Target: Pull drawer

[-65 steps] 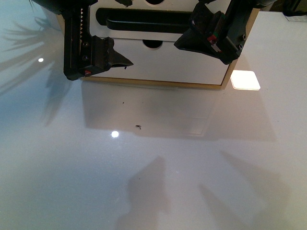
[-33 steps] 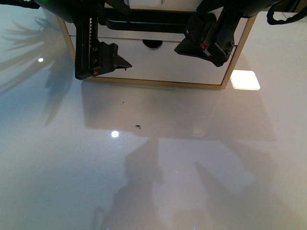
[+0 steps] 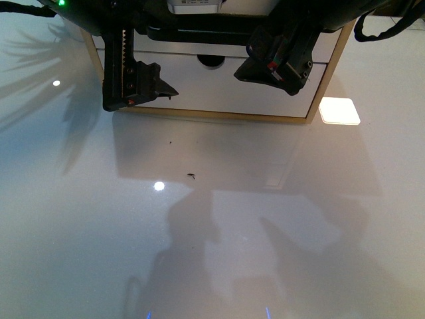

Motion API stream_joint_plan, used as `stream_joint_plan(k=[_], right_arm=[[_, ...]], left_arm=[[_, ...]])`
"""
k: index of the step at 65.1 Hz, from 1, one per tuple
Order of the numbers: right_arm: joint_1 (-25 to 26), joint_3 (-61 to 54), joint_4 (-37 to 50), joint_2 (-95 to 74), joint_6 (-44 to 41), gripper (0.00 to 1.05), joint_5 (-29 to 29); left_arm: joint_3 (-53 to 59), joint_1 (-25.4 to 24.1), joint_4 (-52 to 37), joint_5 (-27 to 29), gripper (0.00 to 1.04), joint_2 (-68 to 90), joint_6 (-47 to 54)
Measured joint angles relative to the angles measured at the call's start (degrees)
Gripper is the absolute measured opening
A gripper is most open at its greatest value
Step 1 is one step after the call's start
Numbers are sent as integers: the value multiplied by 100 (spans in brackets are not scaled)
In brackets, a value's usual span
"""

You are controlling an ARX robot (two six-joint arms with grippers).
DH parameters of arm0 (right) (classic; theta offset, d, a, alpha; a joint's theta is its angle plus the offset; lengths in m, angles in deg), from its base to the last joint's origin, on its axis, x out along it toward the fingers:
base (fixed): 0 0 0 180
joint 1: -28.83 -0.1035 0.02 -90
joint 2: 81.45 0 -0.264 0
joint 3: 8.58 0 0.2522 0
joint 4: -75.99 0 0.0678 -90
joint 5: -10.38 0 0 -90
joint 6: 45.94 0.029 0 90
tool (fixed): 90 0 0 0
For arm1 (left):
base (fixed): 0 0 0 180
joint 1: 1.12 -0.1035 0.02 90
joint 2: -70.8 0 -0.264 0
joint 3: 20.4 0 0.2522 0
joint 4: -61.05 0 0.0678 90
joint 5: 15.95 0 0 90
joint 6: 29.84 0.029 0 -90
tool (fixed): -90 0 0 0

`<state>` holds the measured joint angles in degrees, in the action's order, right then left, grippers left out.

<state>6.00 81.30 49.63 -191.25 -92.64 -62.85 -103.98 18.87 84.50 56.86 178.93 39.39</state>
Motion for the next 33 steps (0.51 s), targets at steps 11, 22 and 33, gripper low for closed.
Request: stream_joint_plan(k=[11,22,33], right_arm=[[-11,96,-55,-118,72,96,83],[-22,212,-238,-186,13,96,83],[-31,247,-365,-195,-37,96,98]], left_arm=[[2,-44,-72,-50,97,66,-4],[2,-61,17,-90,97,83,-37],[2,-61,90,-118,97,90,-50]])
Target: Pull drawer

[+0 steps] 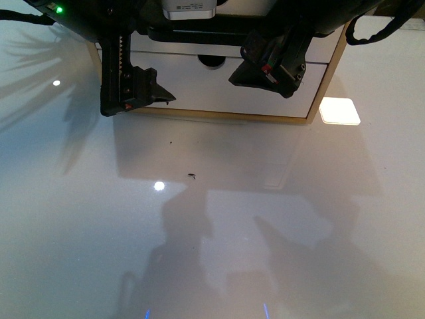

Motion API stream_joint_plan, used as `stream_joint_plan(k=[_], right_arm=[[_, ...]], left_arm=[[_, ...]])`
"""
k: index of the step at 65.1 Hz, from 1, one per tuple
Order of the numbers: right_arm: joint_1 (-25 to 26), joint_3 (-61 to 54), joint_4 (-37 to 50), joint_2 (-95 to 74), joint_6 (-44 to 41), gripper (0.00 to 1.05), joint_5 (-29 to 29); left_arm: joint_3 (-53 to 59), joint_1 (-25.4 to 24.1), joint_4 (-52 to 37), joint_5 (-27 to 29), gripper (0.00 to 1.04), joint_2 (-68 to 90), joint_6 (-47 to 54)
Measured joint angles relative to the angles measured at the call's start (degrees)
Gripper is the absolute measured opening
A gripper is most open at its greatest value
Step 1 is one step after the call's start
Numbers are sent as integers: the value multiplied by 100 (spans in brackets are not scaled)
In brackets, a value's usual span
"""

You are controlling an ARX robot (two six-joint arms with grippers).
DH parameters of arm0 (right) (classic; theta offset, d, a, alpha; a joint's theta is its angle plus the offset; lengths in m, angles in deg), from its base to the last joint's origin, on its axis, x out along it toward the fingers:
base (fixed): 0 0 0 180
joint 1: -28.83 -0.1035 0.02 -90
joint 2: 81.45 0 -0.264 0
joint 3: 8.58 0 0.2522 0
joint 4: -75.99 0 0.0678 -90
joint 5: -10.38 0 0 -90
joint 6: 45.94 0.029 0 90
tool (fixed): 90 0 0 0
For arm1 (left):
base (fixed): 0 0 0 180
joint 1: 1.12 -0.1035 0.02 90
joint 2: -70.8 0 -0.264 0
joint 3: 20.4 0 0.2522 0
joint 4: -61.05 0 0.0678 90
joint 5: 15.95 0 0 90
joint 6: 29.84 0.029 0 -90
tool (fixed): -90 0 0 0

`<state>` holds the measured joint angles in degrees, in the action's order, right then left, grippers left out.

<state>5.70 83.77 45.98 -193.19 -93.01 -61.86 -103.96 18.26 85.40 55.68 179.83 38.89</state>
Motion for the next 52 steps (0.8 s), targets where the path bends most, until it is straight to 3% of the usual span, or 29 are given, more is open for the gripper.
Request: stream_joint_plan(k=[29,52], right_arm=[[-17,-61,-546,120,-188,96,343],[-245,-678,-787,612,-341,96,409]], left_arm=[[33,4,422,-68,97,-109,153],[717,133,669,-68,97,-715,350]])
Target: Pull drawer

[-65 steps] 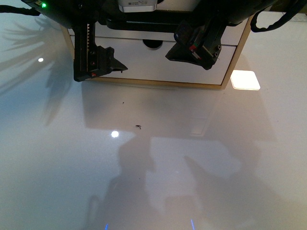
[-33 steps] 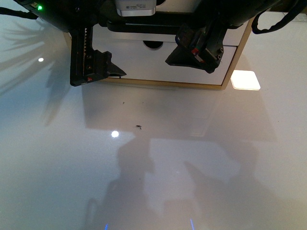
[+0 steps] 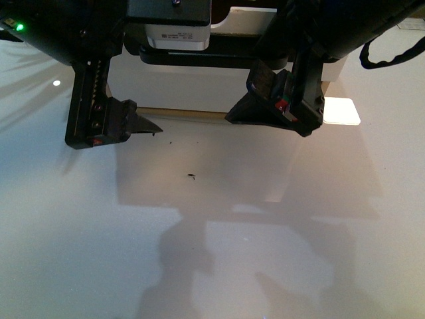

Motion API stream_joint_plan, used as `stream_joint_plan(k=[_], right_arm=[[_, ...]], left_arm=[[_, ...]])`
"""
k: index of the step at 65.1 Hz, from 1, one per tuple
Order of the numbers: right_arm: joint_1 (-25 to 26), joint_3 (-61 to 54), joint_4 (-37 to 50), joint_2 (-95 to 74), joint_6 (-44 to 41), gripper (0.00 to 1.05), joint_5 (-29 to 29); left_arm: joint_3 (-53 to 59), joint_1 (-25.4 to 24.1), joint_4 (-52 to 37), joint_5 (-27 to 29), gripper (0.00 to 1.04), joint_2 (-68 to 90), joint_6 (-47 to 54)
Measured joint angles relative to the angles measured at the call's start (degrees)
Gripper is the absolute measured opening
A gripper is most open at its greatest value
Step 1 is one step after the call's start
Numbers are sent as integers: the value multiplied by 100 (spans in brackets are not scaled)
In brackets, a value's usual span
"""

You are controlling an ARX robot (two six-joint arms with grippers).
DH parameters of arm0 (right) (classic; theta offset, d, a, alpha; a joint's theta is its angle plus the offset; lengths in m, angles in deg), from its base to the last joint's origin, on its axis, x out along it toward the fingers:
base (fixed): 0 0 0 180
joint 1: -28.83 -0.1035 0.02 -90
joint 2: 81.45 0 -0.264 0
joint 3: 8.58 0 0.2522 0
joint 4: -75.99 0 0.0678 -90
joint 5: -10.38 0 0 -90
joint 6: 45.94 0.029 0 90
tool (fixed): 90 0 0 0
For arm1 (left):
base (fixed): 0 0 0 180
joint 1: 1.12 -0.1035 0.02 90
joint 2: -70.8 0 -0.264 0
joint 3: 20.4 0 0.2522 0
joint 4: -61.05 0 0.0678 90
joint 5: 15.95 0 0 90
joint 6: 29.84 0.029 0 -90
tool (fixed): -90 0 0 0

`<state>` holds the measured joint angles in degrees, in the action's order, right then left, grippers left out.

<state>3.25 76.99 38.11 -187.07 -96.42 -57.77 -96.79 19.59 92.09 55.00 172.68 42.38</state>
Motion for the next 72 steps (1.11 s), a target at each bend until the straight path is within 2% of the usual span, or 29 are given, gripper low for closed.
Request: stream_joint_plan(k=[44,54,72], right_arm=[[-501,-1060,31,787,199,96,125],[-485,-1182,400,850,402,96,203],[-304,-1488,1598,1292,855,96,422]], left_arm=[[1128,61,518,-63,97,-1213,380],[1311,55,94,-199,97,-1281,269],[1613,90,-1174,-605,97,-1532,-444]])
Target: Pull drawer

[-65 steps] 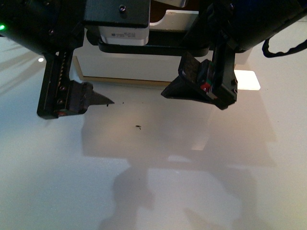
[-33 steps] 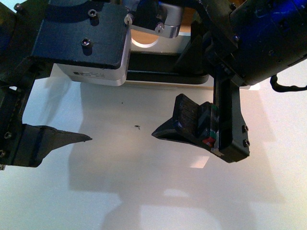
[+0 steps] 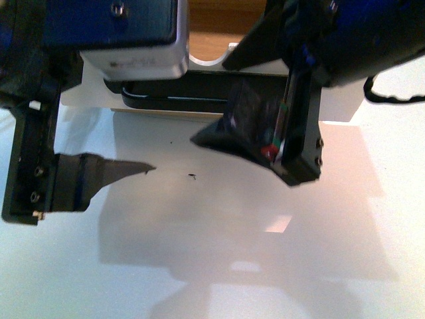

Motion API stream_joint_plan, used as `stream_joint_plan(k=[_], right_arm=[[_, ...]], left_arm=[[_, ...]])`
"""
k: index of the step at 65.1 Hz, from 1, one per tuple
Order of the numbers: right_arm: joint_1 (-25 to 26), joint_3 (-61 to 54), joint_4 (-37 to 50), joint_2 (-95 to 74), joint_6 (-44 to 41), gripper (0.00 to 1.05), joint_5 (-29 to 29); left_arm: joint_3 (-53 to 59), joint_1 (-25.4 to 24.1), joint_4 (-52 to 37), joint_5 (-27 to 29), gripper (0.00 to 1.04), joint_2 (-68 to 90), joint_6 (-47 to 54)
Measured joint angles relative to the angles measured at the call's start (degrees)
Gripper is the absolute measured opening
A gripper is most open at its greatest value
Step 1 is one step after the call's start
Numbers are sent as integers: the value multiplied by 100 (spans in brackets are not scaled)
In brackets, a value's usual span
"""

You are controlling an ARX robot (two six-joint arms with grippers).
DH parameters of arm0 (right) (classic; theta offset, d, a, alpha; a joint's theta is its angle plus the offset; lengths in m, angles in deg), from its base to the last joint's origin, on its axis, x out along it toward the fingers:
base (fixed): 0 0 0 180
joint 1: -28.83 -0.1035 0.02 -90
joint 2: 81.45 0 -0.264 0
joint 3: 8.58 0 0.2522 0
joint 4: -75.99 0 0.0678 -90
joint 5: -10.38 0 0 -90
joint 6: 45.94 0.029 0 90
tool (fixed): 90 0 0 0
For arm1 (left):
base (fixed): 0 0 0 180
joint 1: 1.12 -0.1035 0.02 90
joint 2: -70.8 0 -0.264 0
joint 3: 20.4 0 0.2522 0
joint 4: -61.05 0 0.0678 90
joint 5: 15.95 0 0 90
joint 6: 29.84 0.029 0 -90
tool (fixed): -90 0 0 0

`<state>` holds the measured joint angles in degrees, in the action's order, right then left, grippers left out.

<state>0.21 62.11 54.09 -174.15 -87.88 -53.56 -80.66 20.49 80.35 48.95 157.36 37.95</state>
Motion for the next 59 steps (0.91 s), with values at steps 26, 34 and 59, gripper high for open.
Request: stream_joint_plan(k=[26,34,59], right_arm=[[675,-1095,1982,1198,1027,96,-608],[1012,-1733,2809,1759,1530,96,-1082],[1412,-3733,3582,4225,3211,96,-3626]], left_arm=[[785,-136,-2055,382,97,-922,-1506],[1213,-472,-2889,920,97,-1379,-2262],[3204,-1803,-3255,2249,97,-4026,-4610]])
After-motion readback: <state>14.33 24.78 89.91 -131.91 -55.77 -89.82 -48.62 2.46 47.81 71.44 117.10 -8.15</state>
